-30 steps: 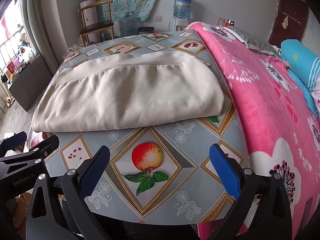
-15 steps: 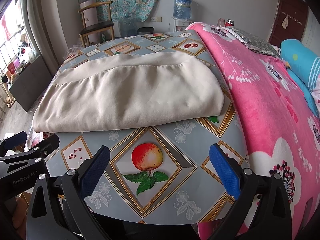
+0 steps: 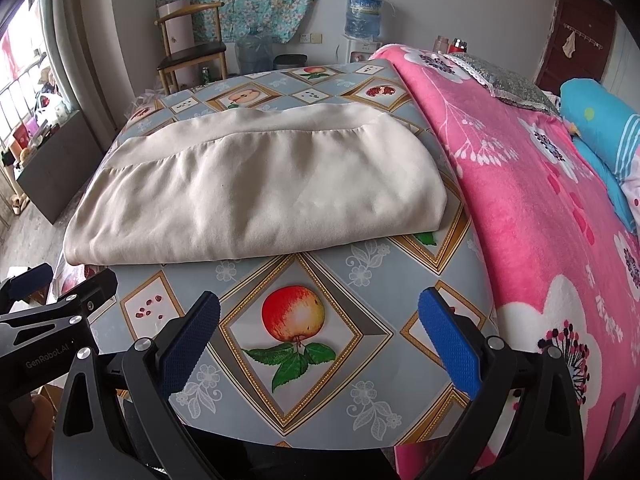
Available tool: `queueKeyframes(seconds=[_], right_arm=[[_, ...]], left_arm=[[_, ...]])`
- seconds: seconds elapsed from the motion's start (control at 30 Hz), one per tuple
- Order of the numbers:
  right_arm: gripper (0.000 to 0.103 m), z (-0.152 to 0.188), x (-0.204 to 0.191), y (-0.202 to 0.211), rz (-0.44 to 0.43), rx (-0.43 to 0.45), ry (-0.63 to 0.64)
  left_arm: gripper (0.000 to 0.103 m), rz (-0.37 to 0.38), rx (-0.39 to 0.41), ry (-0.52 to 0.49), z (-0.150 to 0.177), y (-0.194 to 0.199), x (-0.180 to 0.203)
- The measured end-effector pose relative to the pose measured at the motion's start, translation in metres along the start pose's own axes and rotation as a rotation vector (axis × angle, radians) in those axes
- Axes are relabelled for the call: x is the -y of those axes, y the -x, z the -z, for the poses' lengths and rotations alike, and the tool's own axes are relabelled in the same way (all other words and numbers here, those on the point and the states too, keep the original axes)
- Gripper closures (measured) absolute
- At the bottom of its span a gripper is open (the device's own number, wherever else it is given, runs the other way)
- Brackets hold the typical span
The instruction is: Fold large clothes
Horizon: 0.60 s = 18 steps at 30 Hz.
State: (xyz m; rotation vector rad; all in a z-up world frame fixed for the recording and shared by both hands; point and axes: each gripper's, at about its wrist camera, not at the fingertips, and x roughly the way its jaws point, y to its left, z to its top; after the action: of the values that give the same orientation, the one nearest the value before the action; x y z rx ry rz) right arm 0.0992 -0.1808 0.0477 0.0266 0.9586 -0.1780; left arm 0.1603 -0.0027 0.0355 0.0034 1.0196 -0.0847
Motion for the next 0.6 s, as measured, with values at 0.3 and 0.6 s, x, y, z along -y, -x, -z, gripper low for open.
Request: queueKeyframes(seconds=[0.3,0.6], right_arm=[[0.006,0.0004,0.0007,0.0004,-0.001,0.001,-0.001],[0.006,0.0009,0.0017,-0.0001,-0.002,-0.004,-0.004]], left_arm=[[0.007,-0.003,0.000,0.005,0.0006,-0.0018,-0.0019],[0.008,-0.003,0.001,0.006,0.0016,-0.0018,-0.0029]])
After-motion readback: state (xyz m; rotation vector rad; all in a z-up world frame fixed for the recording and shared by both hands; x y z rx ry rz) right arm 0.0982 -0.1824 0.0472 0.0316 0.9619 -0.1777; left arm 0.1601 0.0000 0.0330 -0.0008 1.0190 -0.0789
